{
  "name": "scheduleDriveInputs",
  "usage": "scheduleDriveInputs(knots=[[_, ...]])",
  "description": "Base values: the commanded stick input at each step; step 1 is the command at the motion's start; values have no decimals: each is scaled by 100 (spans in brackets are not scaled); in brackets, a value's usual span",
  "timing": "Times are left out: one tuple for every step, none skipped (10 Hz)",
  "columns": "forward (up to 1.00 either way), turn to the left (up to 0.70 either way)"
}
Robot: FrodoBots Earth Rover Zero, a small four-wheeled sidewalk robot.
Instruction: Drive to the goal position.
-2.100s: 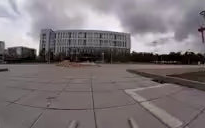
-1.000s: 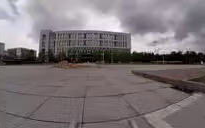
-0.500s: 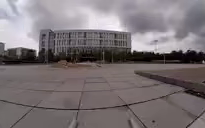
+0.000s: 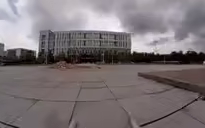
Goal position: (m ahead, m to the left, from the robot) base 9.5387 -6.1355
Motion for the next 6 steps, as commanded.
scheduleDriveInputs(knots=[[100,0],[100,0],[100,0],[100,0],[100,-40],[100,-37]])
